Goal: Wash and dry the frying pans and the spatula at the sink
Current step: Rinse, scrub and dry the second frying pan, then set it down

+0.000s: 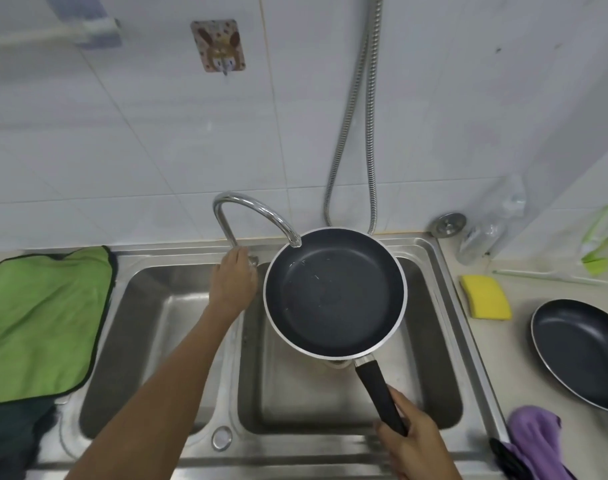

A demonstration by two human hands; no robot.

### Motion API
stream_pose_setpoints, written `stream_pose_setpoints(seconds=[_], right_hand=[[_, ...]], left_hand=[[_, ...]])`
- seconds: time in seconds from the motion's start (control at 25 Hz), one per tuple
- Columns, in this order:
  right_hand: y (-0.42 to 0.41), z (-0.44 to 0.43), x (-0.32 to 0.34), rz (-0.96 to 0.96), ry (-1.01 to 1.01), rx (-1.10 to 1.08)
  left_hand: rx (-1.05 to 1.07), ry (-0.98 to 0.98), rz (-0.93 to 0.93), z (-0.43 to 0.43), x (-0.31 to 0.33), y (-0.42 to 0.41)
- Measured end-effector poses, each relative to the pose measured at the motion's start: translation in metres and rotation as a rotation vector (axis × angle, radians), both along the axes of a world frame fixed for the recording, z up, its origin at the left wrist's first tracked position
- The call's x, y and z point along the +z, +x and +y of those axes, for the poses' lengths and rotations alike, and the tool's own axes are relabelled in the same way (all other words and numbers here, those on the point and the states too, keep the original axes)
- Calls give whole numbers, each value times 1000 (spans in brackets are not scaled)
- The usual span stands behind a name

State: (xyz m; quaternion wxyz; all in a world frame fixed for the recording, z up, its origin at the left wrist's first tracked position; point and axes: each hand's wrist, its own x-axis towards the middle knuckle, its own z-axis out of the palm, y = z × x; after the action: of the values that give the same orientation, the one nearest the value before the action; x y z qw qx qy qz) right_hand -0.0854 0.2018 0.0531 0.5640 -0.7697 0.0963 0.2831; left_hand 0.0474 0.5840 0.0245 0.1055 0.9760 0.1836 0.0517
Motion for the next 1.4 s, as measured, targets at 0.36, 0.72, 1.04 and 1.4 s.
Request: stream_pose_setpoints(seconds=[0.36,0.72,1.04,1.4], right_hand=[[-2,10,11,-39,51,57],[-37,-4,20,-103,103,34],[-48,31,0,-115,174,122],[-9,-2,0,-200,72,173]], left_hand=[[241,-429,247,-93,-39,-134],[255,-1723,283,-243,18,-165],[381,-1543,186,-204,14,-177],[336,-1499,133,-238,21,-146]])
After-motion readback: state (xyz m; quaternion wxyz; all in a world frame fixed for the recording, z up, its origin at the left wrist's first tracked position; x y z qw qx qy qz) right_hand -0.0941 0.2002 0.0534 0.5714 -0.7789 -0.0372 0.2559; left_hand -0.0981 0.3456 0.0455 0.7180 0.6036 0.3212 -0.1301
